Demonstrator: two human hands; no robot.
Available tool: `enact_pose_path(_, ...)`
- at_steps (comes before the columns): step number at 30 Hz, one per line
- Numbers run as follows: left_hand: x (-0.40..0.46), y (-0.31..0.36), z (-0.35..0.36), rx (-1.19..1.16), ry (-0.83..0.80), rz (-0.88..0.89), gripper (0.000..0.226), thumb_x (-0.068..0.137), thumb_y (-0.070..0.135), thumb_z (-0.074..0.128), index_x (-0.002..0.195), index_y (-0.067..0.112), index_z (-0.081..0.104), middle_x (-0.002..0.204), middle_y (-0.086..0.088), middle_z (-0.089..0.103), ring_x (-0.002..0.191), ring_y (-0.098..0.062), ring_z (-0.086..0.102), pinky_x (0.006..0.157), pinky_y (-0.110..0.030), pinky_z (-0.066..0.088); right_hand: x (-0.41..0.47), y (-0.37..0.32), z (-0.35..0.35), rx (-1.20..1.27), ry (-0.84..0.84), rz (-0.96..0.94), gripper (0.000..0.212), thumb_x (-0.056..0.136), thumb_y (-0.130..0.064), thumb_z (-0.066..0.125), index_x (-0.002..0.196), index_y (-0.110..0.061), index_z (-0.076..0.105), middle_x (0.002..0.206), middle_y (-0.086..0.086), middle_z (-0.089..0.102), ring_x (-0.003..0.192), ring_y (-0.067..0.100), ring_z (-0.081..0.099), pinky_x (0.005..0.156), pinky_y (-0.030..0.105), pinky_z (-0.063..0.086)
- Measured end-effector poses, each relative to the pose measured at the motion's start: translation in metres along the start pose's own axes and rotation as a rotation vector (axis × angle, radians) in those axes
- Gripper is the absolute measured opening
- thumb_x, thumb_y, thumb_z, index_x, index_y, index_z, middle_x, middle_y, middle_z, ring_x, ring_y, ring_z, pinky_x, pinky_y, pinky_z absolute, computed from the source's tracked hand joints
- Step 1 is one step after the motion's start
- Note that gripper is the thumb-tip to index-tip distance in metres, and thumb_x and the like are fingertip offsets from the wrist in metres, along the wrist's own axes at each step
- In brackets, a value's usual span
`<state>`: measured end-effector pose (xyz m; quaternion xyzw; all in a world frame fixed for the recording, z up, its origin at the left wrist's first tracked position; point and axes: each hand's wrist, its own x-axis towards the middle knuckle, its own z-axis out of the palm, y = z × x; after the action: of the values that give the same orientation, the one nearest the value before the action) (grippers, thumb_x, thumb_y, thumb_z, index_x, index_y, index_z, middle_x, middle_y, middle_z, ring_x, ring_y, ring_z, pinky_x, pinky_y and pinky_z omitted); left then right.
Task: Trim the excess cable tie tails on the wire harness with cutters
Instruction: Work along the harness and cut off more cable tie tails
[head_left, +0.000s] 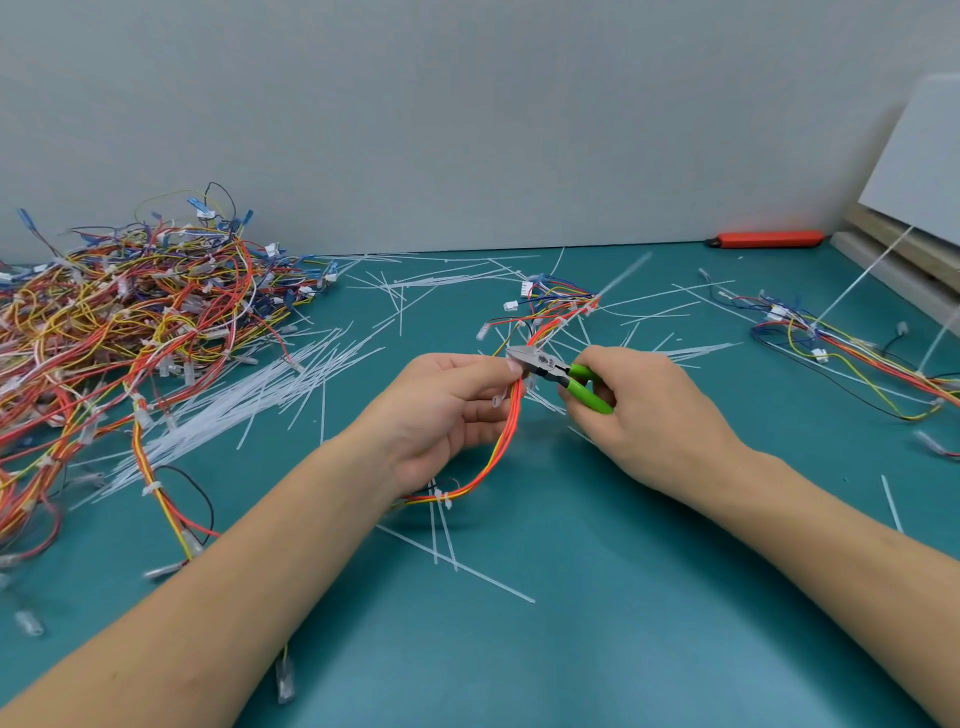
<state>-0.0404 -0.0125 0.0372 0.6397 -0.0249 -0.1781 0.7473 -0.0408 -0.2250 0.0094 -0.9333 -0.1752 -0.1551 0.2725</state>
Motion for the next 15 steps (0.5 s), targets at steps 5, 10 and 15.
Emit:
enact_pose_path(5, 0.0009, -0.0003, 0.0004, -0.005, 0.022, 0.041, 0.014, 0.094, 0.013, 0.069, 0.082, 0.01, 0.076, 0.077, -0.007, 0.061, 0.055, -0.011, 0.059, 0.061, -0.027, 0.056, -0.0011, -0.0015, 0.0074, 0.037, 0.006, -0.014, 0.034, 0.095, -0.043, 0.066, 0.074, -0.038, 0.04, 0.068, -0.011, 0.05, 0.069, 0.003, 0.049, 0.059, 0.022, 0.03)
enact_pose_path(10, 0.0015, -0.0001, 0.0003, 0.0, 0.035, 0.045, 0.016, 0.093, 0.012, 0.069, 0.08, 0.012, 0.078, 0.075, -0.004, 0.064, 0.054, -0.01, 0.059, 0.057, -0.023, 0.055, -0.001, -0.0002, 0.0092, 0.032, 0.022, -0.027, 0.019, 0.094, -0.044, 0.067, 0.087, -0.035, 0.052, 0.074, -0.012, 0.054, 0.075, 0.0, 0.052, 0.063, 0.017, 0.033)
enact_pose_path(15, 0.0005, 0.0006, 0.0015, 0.059, 0.065, 0.103, 0.014, 0.093, 0.009, 0.069, 0.081, 0.01, 0.076, 0.072, -0.004, 0.065, 0.052, -0.009, 0.057, 0.053, -0.021, 0.052, -0.0013, -0.0014, 0.0092, 0.017, 0.035, -0.022, 0.018, 0.094, -0.046, 0.066, 0.09, -0.037, 0.051, 0.078, -0.014, 0.054, 0.079, -0.001, 0.051, 0.065, 0.015, 0.033)
